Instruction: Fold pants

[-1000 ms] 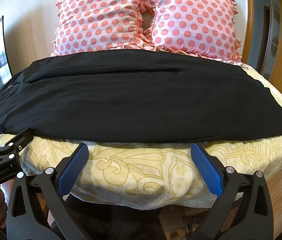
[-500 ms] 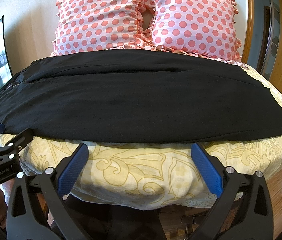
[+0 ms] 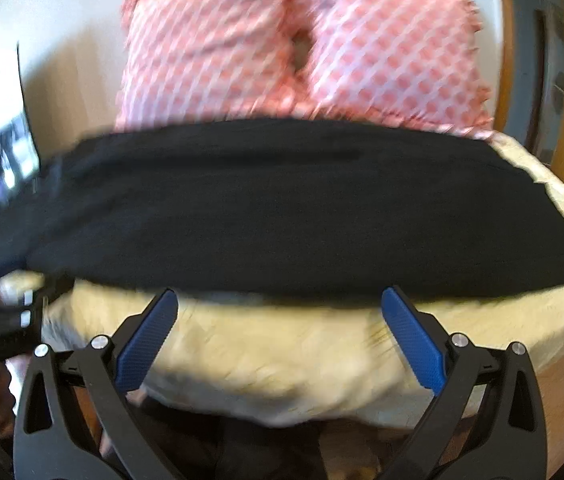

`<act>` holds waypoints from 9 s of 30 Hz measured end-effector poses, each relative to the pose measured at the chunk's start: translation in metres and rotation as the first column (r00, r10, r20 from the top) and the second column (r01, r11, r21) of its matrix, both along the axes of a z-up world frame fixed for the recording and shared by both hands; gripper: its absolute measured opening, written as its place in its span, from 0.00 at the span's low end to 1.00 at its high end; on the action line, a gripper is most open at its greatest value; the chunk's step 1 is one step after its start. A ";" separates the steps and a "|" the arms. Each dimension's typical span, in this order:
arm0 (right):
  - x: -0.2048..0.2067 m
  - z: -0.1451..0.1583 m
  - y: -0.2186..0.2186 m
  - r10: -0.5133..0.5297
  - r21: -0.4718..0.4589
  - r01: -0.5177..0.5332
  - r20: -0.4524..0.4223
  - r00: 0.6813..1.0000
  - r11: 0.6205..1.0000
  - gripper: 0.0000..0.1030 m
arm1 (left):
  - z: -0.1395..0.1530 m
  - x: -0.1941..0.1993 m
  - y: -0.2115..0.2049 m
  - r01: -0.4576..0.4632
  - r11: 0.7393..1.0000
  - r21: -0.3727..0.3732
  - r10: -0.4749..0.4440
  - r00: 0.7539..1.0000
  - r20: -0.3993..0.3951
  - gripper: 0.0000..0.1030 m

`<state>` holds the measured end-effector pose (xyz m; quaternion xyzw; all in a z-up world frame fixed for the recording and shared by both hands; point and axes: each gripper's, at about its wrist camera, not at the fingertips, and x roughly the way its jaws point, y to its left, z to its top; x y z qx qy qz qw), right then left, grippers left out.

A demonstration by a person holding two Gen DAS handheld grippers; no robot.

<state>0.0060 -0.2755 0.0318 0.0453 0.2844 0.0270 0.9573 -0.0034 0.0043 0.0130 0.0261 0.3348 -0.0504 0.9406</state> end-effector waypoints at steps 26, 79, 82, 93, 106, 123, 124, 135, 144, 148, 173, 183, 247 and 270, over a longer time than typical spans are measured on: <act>0.374 -0.008 -0.268 -0.724 -0.053 0.775 -0.403 0.560 0.629 0.49 | 0.026 0.107 0.021 0.017 0.991 -0.135 -0.012 0.999 0.039 0.99; 0.040 -0.009 -0.288 -0.413 0.765 0.363 -0.140 0.900 0.532 0.02 | 0.019 0.396 0.165 -0.508 0.835 -0.212 0.375 0.807 -0.456 0.49; 0.046 -0.008 -0.291 -0.402 0.759 0.355 -0.135 0.906 0.546 0.02 | 0.022 0.393 0.174 -0.522 0.823 -0.223 0.394 0.808 -0.438 0.14; 0.014 -0.006 -0.305 -0.450 0.713 0.390 -0.118 0.885 0.582 0.02 | 0.089 0.118 0.210 -0.384 0.822 -0.420 0.369 0.922 -0.121 0.11; -0.006 -0.037 -0.314 -0.468 0.708 0.480 -0.235 0.852 0.518 0.02 | 0.011 0.030 0.214 -0.472 0.769 -0.432 0.413 0.882 -0.228 0.11; -0.026 -0.044 -0.317 -0.499 0.656 0.519 -0.240 0.832 0.549 0.02 | -0.001 0.003 0.210 -0.397 0.784 -0.478 0.396 0.912 -0.109 0.12; -0.027 -0.042 -0.315 -0.501 0.644 0.522 -0.238 0.832 0.560 0.03 | -0.001 0.002 0.212 -0.389 0.784 -0.484 0.388 0.915 -0.108 0.12; -0.063 -0.023 -0.319 -0.623 0.583 0.607 -0.209 0.754 0.540 0.66 | 0.025 -0.045 0.215 -0.391 0.822 -0.415 0.442 0.897 0.029 0.16; -0.045 -0.037 -0.313 -0.569 0.595 0.582 -0.239 0.786 0.554 0.46 | 0.049 -0.012 0.209 -0.371 0.873 -0.317 0.435 0.886 0.160 0.78; -0.025 -0.040 -0.305 -0.568 0.526 0.585 -0.217 0.794 0.617 0.46 | 0.041 0.006 0.211 -0.361 0.883 -0.299 0.411 0.903 0.124 0.81; 0.136 -0.027 0.151 0.581 0.530 -0.441 -0.125 0.804 0.724 0.05 | 0.033 -0.024 0.243 -0.403 0.826 -0.393 0.463 0.884 0.067 0.93; 0.093 -0.021 0.234 0.746 0.232 -0.712 -0.131 0.653 0.663 0.18 | 0.031 -0.042 0.288 -0.518 0.734 -0.439 0.589 0.807 0.034 0.93; 0.029 0.008 0.029 0.419 0.312 -0.442 0.140 0.897 0.841 0.84 | 0.150 0.065 0.122 0.002 0.942 -0.335 0.079 0.970 0.228 0.07; 0.020 -0.023 -0.095 0.037 0.429 -0.055 0.049 0.998 0.902 0.84 | 0.027 0.055 -0.136 0.524 0.844 -0.112 -0.532 0.845 -0.053 0.08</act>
